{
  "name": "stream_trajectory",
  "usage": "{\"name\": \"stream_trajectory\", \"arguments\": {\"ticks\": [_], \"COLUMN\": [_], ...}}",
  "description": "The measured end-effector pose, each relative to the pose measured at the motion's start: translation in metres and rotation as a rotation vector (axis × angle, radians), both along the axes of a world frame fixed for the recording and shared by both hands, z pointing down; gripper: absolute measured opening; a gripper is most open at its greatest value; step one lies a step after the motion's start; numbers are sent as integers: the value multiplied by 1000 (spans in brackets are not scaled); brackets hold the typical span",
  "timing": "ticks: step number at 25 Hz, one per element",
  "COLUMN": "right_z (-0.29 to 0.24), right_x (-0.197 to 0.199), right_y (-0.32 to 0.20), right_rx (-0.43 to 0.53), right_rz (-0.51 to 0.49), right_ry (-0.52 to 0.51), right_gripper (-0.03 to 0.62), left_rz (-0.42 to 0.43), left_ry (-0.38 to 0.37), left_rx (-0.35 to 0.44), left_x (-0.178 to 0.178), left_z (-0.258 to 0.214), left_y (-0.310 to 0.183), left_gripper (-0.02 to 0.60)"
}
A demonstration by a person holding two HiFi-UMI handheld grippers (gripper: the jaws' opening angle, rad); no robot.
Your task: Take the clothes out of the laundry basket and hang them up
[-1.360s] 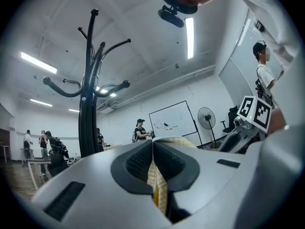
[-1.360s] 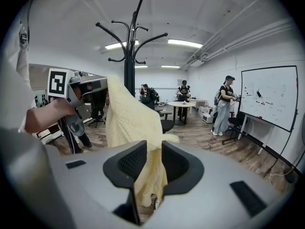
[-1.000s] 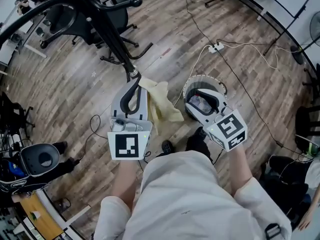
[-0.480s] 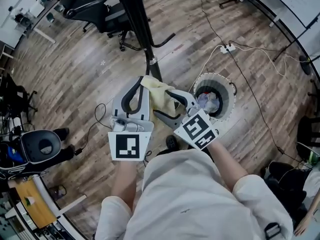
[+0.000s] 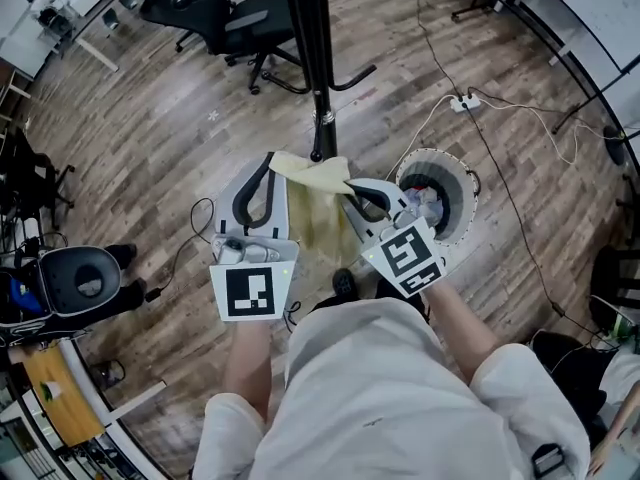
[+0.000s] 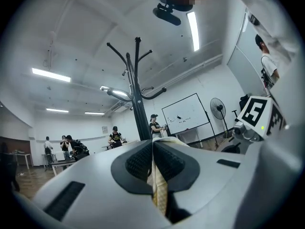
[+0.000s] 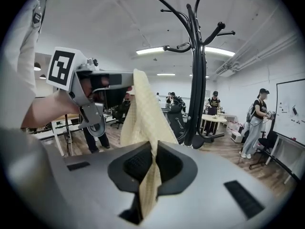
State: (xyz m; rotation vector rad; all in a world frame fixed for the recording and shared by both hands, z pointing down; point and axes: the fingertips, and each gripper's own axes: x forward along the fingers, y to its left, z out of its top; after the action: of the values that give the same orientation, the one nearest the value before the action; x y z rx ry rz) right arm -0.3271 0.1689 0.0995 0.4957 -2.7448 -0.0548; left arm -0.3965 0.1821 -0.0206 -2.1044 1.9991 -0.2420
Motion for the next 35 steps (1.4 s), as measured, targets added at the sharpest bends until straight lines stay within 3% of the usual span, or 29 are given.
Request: {"name": "stream_trajectory", "arguments": {"ticks": [10,22,29,35], "right_z": [-56,-116,-100,-73], "right_x": [-1,-5,-12,-13], "right_y": [-35,-74,-98,-122], "right_rx": [176,410,476,519], "right_rz": [60,114,139,164], "right_ry": [9,15,86,154], "right_gripper": [19,18,18,18], "left_rz": [-17,17,26,21], "left_ry": [-20,-115,-134,-163], "left_rx": [55,144,146,84], "left_x": [-31,-44,-59,-65], "left_z": [-20,-66,-54,-22], "left_y": [-8,-44,-84,-109], "left_gripper": [26,26,26,26]}}
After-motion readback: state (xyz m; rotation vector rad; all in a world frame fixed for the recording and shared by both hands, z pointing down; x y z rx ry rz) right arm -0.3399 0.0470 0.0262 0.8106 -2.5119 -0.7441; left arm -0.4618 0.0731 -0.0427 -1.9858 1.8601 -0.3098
